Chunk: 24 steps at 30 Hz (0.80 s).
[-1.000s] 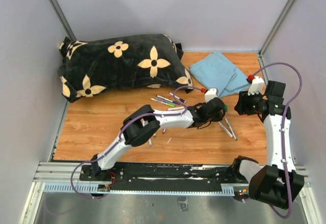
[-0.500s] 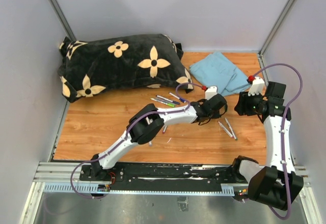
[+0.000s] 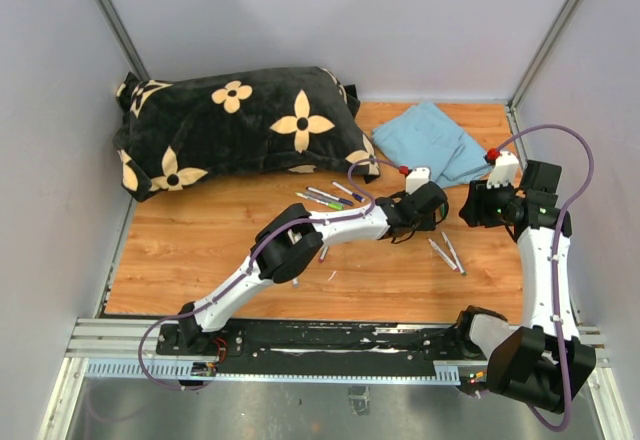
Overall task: Open the pen caps
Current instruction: Place the pen cap at the center of the board.
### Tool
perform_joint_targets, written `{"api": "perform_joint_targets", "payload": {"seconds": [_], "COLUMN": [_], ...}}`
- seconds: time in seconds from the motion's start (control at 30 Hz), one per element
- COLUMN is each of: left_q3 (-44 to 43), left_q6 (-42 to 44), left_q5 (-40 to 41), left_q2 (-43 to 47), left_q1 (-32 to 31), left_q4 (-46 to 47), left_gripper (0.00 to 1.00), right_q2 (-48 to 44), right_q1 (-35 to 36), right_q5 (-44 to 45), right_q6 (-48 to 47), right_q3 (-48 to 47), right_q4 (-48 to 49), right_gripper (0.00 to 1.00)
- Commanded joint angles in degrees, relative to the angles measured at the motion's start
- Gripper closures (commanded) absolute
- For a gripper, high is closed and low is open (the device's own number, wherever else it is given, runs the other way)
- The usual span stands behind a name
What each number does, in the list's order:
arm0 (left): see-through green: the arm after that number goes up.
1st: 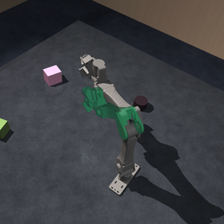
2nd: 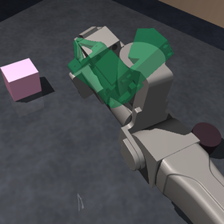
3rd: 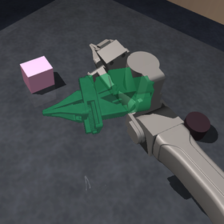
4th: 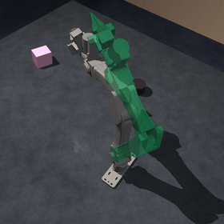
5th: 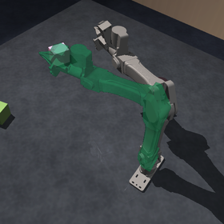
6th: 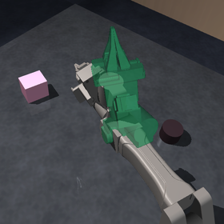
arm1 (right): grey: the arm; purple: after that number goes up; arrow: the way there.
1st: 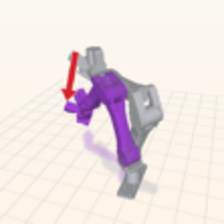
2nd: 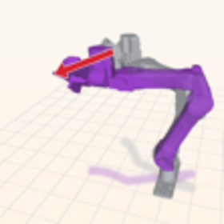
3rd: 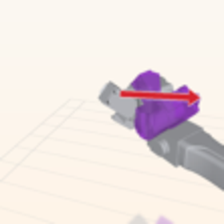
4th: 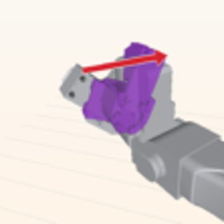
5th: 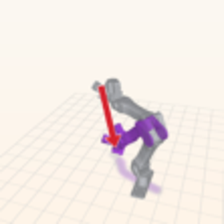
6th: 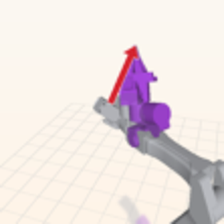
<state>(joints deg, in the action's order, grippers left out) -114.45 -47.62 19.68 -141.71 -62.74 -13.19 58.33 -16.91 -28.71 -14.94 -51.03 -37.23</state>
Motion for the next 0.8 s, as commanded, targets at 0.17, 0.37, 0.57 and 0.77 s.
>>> {"api": "perform_joint_targets", "payload": {"seconds": [0.17, 0.37, 0.57, 0.77], "left_q3": [1.99, 18.59, 48.25, 76.72], "left_q6": [7.58, 13.65, 23.97, 30.77], "left_q5": [-0.02, -0.99, -9.61, -8.48], "left_q2": [8.37, 24.95, 45.59, 69.31], "left_q1": [0.33, 0.22, 0.27, 0.3], "left_q4": [2.93, 14.6, 30.6, 40.59], "left_gripper": [0.58, 0.5, 0.44, 0.28], "right_q2": [-1.3, -3.43, -6.52, -10.7], "right_q1": [-0.95, -0.94, -0.96, -0.94], "right_q5": [-4.0, -7.15, -15.47, -27.56], "right_q6": [-1.76, -3.78, -9.45, -16.89], "right_q3": [0.74, 0.99, 1.35, 3.76], "right_q4": [-0.88, -1.31, -3.16, -3.17], "right_gripper": [0.4, 0.33, 0.26, 0.2]}}
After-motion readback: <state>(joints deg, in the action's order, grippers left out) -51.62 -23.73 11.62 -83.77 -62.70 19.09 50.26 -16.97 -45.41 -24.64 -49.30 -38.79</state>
